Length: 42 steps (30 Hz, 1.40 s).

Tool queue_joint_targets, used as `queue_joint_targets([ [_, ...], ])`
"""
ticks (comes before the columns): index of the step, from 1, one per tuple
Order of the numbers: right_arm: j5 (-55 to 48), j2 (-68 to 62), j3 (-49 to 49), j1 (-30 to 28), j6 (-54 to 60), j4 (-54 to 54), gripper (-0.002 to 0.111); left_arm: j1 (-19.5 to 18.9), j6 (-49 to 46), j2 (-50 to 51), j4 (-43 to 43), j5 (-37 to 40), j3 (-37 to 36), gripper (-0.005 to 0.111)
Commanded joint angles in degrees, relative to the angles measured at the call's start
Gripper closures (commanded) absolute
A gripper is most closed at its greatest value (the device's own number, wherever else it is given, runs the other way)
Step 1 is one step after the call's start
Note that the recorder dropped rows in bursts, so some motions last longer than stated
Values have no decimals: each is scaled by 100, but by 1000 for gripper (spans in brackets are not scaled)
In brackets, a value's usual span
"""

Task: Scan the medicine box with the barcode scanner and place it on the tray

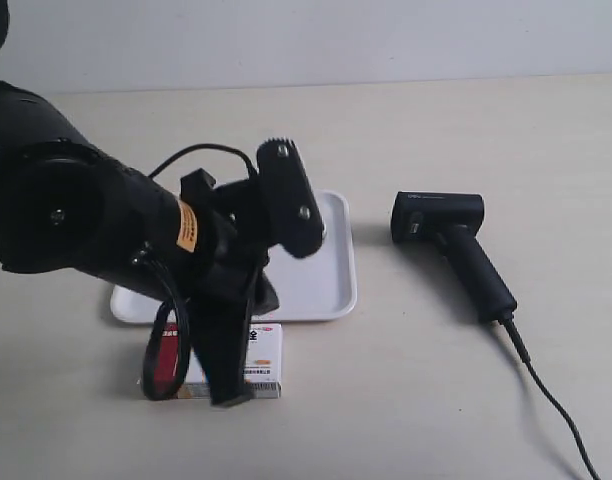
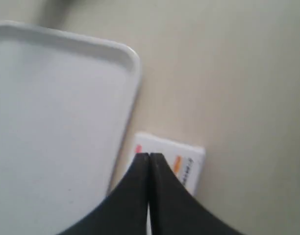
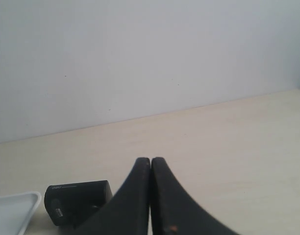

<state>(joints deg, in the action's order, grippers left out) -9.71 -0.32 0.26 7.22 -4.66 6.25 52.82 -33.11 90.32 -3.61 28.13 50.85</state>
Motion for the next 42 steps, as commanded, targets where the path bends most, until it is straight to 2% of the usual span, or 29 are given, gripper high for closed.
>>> queue_joint_targets([
  [1, 61, 32, -26, -23, 14, -16, 108, -382, -4035, 44, -2841, 1170, 39, 107],
  [2, 61, 32, -26, -23, 14, -16, 108, -644, -5195, 59, -3761, 1537, 39, 107],
  [3, 61, 32, -26, -23, 14, -16, 108, -875, -5786, 72, -4399, 1765, 39, 107],
  [4, 61, 32, -26, -23, 14, -16, 108, -1150, -5975, 94, -4714, 1872, 39, 107],
  [8, 61, 32, -26, -23, 14, -16, 108, -1933, -5308, 146, -4737, 1111, 39, 107],
  [11, 61, 32, -26, -23, 14, -16, 108, -2215, -4855, 315, -4592, 762, 27, 101],
  [13, 61, 32, -26, -23, 14, -16, 108, -2264, -4799, 490, -4492, 760, 4, 88],
  [17, 61, 32, -26, -23, 14, -16, 108, -2264, -4756, 889, -4452, 788, -24, 48],
  [21, 61, 32, -26, -23, 14, -16, 108, -2254, -5186, 1179, -3844, 1313, -24, 11],
  [22, 61, 32, -26, -23, 14, -16, 108, -2254, -5187, 1240, -3858, 1315, -24, 4],
  [23, 61, 32, -26, -23, 14, -16, 108, -2254, -5198, 1284, -3869, 1303, -24, 2],
  [29, 61, 32, -26, -23, 14, -16, 108, -2167, -5406, 1378, -3854, 1202, -49, 2],
  [34, 47, 32, -26, -23, 14, -16, 108, -1630, -5422, 1507, -3812, -554, -605, 2],
  [39, 47, 32, -26, -23, 14, -16, 108, -1567, -5422, 1507, -4066, -540, -618, 3],
  [40, 47, 32, -26, -23, 14, -16, 108, -1567, -5422, 1507, -4066, -540, -618, 7],
  [42, 90, 32, -26, -23, 14, -16, 108, -1567, -5422, 1497, -4052, -511, -618, 29],
])
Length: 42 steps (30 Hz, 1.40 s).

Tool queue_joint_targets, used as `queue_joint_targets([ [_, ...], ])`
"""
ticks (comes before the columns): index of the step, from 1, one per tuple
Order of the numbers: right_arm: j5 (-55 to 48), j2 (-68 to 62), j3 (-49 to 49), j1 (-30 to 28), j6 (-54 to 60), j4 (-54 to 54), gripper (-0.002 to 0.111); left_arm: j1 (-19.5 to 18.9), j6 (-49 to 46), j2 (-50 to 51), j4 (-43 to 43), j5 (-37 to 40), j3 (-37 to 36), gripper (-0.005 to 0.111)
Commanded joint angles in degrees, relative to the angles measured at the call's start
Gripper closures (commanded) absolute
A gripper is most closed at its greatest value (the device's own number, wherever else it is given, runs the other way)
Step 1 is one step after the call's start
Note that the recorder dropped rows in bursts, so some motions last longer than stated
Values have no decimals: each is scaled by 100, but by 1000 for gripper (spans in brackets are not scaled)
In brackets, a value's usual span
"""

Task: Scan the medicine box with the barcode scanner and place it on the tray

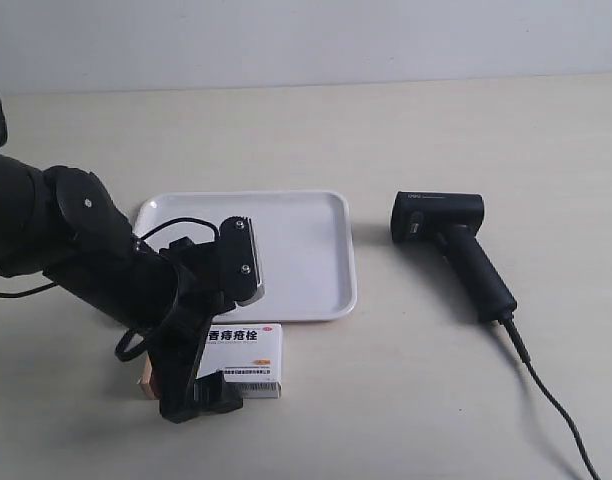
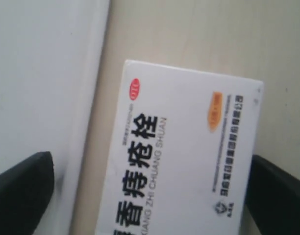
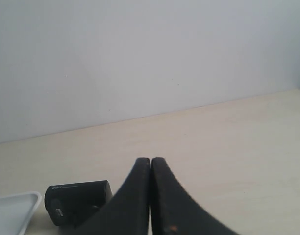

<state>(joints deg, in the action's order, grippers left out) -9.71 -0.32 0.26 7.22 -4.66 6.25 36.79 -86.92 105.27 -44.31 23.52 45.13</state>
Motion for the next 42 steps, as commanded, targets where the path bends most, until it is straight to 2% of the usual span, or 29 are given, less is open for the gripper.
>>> queue_joint_targets([
  [1, 103, 32, -26, -23, 14, -16, 108, 37, -41, -24, 17, -50, -45, 46],
  [3, 227, 32, -26, -23, 14, -16, 108, 37, -41, -199, 17, -10, -45, 82],
  [4, 258, 32, -26, -23, -168, 77, 108, 37, -41, -426, 17, 64, -31, 107],
  [11, 528, 32, 8, -1, -454, 692, 108, 26, -352, -1652, 172, 52, 124, 107],
  [15, 659, -1224, 408, 371, -274, 835, 108, -287, -446, -1464, 207, -772, 124, 107],
  [20, 1231, -3739, 848, 1076, -109, 820, 105, -834, -962, -711, -185, -368, 399, 107],
  [22, 1267, -4939, 1231, 1403, -60, 783, 96, -960, -1220, -405, -442, -241, 569, 107],
  [25, 1292, -6500, 1887, 1827, 226, 668, 74, -1041, -1393, -53, -577, -252, 752, 107],
  [31, 1292, -8793, 3083, 1907, 384, 654, 30, -1053, -1635, 44, -633, -293, 860, 107],
  [34, 1196, -9493, 3487, 1907, 730, 638, 21, -1053, -1635, 44, -668, -271, 907, 107],
  [42, 1197, -10336, 3988, 1907, 1113, 608, 20, -1053, -1786, 44, -801, -286, 905, 107],
])
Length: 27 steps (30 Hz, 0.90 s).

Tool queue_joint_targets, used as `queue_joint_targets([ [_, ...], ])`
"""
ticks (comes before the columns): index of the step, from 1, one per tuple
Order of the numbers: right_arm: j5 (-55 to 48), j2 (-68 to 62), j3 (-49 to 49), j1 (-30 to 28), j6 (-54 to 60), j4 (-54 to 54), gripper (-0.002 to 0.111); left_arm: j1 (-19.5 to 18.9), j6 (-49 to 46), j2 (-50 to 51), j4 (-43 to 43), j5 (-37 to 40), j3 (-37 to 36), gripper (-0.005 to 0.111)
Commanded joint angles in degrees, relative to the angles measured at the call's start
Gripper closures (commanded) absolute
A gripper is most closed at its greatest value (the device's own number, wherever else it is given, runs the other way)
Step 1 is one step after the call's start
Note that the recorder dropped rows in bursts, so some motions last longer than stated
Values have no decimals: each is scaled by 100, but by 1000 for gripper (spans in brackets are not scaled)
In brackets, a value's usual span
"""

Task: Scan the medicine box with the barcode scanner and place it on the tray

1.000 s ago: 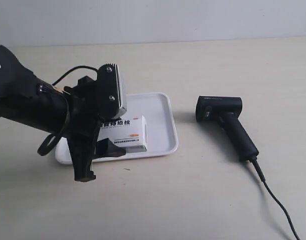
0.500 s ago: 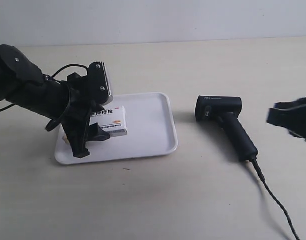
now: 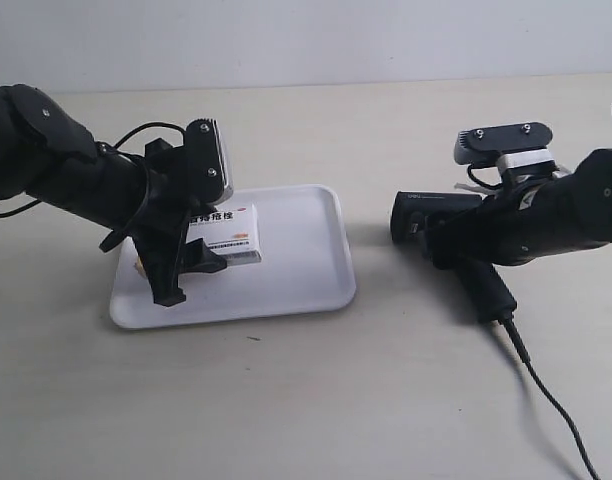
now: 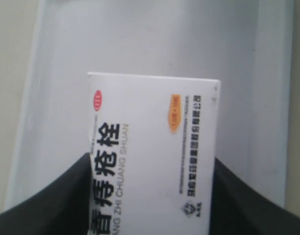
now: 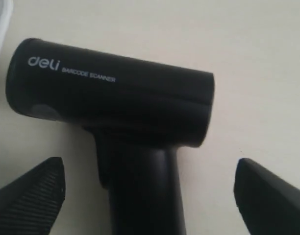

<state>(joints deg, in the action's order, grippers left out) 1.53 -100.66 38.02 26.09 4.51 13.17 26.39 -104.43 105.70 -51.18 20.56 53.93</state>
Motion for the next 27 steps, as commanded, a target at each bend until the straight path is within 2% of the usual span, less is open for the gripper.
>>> queue_joint_targets([
  [1, 85, -363, 267, 20, 196, -177, 21, -14, -35, 0, -113, 11, 25, 107],
  [8, 258, -533, 443, -78, 306, -651, 32, -14, -35, 0, -113, 134, 25, 107],
  [15, 243, -530, 441, -89, 446, -651, 70, -14, -39, 0, -113, 156, 25, 107],
  [22, -851, 323, 441, -43, 458, -856, 105, -14, -75, 0, -113, 160, 25, 107],
  [23, -943, 471, 415, -22, 489, -960, 108, -14, -75, 0, -90, 160, 25, 107],
  [27, -1007, 729, 343, -6, 658, -1187, 108, -14, -141, 0, -47, 361, 25, 107],
])
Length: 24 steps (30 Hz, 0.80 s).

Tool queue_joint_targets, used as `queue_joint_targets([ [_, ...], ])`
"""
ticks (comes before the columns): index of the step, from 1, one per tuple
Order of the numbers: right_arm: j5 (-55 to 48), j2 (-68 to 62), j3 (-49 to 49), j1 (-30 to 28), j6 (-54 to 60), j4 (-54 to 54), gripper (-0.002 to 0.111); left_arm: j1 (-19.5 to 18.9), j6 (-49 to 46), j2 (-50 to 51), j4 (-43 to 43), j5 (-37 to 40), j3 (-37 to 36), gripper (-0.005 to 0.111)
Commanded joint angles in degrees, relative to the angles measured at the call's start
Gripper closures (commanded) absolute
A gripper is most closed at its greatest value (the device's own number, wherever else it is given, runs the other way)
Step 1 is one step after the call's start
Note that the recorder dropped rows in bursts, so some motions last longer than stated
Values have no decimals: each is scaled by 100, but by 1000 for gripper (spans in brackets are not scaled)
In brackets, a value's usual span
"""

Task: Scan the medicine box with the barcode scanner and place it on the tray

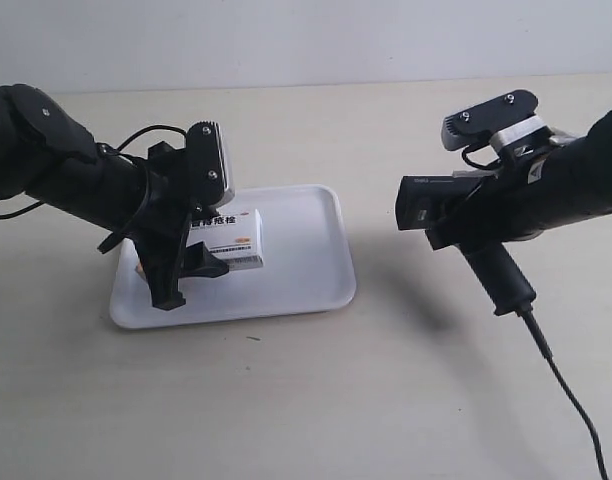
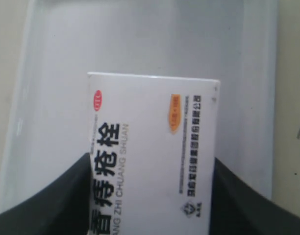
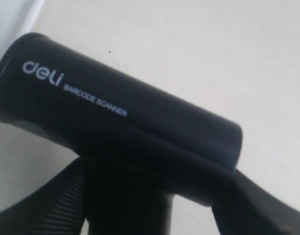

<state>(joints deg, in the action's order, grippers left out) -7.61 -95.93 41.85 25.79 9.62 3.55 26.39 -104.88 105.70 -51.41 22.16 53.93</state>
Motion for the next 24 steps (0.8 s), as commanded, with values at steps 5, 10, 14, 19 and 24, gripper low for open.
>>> queue_joint_targets([
  [5, -120, 177, -39, 24, 201, -505, 108, -14, -106, 0, 3, 279, 25, 107],
  [10, -120, 175, -27, 24, 201, -662, 108, -105, -117, -36, 45, 523, 25, 107],
  [14, -105, 175, -27, 24, 189, -763, 108, -350, -117, -120, 33, 794, 25, 107],
  [19, -54, 175, -27, 24, 201, -905, 108, -530, -128, -127, -20, 915, 25, 107],
  [24, -151, 186, 102, 24, 180, -981, 108, -530, -128, -127, -47, 915, 25, 107],
])
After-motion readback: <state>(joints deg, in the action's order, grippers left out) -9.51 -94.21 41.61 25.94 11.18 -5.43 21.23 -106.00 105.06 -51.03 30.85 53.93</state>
